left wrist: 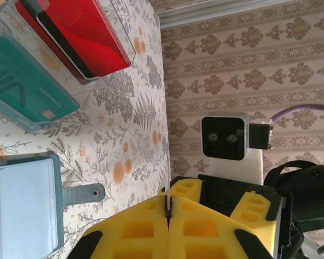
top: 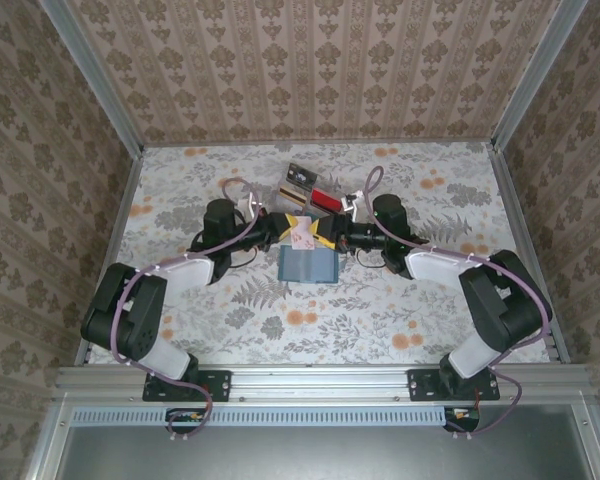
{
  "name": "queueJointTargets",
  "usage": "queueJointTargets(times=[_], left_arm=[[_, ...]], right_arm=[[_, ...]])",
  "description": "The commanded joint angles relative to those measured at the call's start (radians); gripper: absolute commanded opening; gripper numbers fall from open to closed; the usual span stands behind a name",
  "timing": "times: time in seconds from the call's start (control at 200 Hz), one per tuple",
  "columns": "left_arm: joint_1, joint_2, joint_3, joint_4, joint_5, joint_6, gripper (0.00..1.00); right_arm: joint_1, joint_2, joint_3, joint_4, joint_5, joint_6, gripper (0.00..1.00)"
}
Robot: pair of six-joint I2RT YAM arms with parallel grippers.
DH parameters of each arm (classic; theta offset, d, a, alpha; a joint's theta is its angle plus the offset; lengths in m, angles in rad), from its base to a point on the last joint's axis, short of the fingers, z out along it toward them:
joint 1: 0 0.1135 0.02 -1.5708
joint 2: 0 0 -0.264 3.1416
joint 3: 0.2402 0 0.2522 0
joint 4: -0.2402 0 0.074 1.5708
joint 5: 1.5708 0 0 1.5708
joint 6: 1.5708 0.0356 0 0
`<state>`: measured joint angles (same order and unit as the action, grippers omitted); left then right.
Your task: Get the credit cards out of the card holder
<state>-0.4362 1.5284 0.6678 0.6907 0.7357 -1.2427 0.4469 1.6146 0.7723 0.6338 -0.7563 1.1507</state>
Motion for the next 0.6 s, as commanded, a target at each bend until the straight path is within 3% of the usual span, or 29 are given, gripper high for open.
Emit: queueJointTargets(times=[0.0, 0.405, 0.595], left_arm=[[-0.014, -0.019, -0.015, 0.051, -0.064, -0.043, 0.0], [-0.011, -0.024, -0.032, 0.024, -0.117, -0.03, 0.0], [-0.01, -0.013, -0.03, 0.033, -0.114, -0.039, 0.0]], right_arm=[[0.021, 0.033, 0.003, 0.055, 0.024, 0.062, 0.42], [0.022, 0.038, 0.018, -0.179, 0.118, -0.044, 0.51], [0.036, 0.065, 0.036, -0.096, 0.053, -0.01, 0.4]])
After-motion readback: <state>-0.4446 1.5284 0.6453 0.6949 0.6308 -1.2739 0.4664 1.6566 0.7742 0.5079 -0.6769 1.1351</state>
